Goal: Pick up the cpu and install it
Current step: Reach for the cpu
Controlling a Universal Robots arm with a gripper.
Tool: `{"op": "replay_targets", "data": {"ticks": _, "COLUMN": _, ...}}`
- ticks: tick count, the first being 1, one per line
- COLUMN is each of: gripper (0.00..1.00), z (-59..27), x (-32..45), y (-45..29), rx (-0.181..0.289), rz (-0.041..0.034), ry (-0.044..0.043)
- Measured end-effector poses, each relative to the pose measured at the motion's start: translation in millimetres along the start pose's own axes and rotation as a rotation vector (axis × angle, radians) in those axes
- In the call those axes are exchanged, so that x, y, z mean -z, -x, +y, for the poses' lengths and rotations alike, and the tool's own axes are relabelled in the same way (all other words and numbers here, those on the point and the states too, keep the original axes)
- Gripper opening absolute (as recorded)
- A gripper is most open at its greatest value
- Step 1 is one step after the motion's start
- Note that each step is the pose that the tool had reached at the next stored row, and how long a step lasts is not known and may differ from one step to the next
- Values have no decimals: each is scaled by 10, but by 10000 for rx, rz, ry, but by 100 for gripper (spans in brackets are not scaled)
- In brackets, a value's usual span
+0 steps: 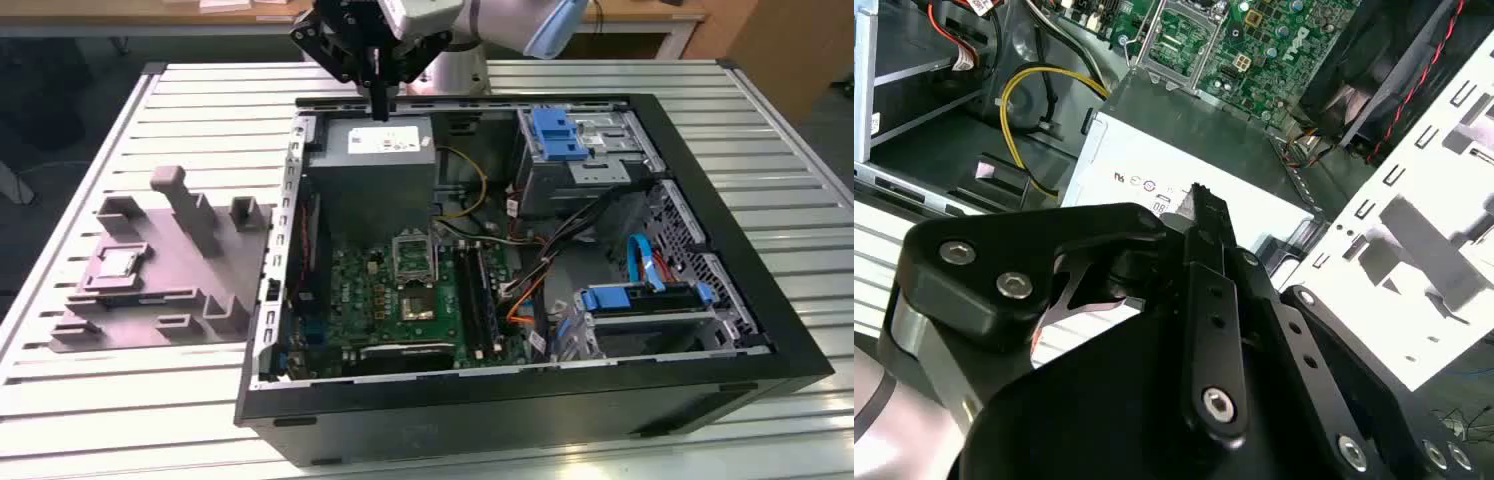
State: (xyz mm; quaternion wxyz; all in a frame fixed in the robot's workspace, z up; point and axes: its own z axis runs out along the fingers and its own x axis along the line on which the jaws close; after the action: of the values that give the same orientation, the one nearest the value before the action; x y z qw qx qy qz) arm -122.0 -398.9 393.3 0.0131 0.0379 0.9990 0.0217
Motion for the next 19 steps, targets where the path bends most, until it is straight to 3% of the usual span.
{"op": "replay_targets", "data": {"ticks": 19, "gripper": 11, "z": -4, "x": 2, "y": -55, "rx": 1, "rz": 0, "ry": -1}}
